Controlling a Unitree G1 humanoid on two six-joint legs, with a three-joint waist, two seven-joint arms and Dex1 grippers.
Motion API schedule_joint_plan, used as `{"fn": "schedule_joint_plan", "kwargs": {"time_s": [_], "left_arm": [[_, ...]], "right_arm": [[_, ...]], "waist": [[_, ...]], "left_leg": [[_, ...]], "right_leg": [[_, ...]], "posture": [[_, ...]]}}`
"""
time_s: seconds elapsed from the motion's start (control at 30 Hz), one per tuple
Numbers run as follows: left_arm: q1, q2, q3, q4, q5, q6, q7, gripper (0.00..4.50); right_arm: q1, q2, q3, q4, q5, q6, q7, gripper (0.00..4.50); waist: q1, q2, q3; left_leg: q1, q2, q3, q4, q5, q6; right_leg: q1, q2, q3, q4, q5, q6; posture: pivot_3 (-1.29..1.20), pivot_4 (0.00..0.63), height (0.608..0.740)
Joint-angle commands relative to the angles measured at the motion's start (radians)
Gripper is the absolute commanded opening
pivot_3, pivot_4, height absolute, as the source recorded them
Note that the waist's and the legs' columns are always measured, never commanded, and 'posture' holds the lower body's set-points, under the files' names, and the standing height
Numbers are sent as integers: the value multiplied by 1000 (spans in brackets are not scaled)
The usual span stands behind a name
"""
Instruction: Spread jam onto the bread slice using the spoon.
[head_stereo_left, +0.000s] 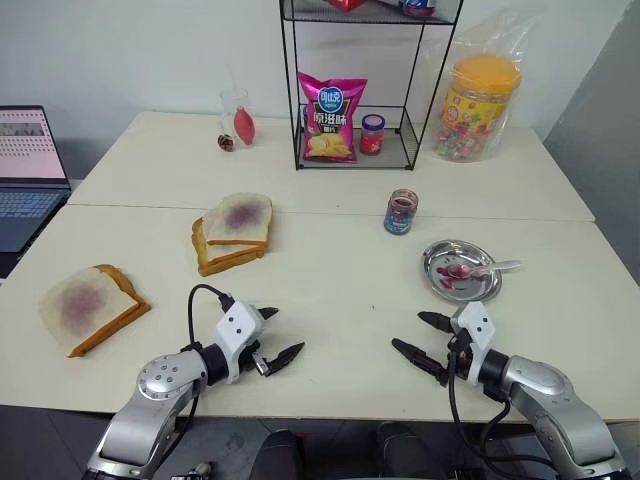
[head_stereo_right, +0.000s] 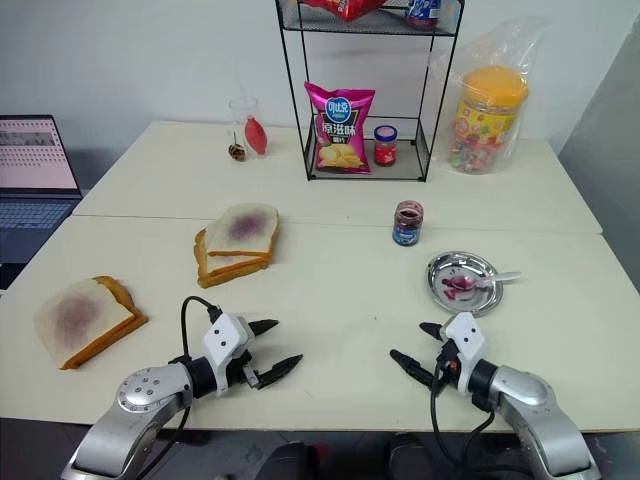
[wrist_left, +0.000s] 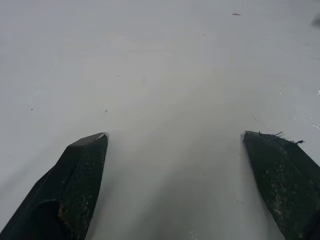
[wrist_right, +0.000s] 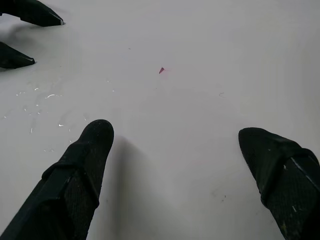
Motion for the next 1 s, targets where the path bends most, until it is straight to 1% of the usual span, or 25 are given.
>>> {"fn": "schedule_joint_plan", "kwargs": {"time_s": [0.03,0.2,0.5,0.63,0.77,0.87,1.0], "left_arm": [[3,15,0,32,27,16,5,4500],[12,15,-4,5,7,29,-10,4500],[12,15,-1,7,5,28,-16,4500],[11,7,-4,33,19,18,-7,4500],[13,12,-4,7,6,31,-16,4500],[27,18,9,7,8,29,-13,4500],[34,11,5,-8,8,35,-4,4500]], "right_arm": [[-1,-8,-2,15,-14,-3,-1,4461],[2,2,-4,3,-4,7,-13,4461],[30,9,6,4,-17,-10,-19,4461],[52,3,15,29,-35,-46,-6,4461],[39,18,13,15,-28,-27,-20,4461],[53,14,36,9,-34,-37,0,4461],[28,20,30,38,-46,-47,-5,4461]], "waist": [[0,0,0],[0,0,0],[0,0,0],[1,0,0],[2,0,0],[2,-1,-1],[1,-1,-1]], "left_leg": [[0,0,0,0,0,0],[0,0,0,0,0,0],[0,-1,0,0,0,0],[0,-1,0,0,0,0],[0,-1,0,0,0,0],[0,-1,0,0,0,0],[0,0,0,0,0,0]], "right_leg": [[0,0,0,0,0,0],[0,0,0,0,0,0],[0,1,-1,1,0,0],[1,1,0,1,1,0],[1,1,-1,1,1,0],[1,1,-1,1,1,0],[1,2,-1,1,1,0]], "posture": [[0,150,740],[0,150,740],[0,150,740],[0,150,740],[0,150,740],[0,150,740],[0,150,740]]}}
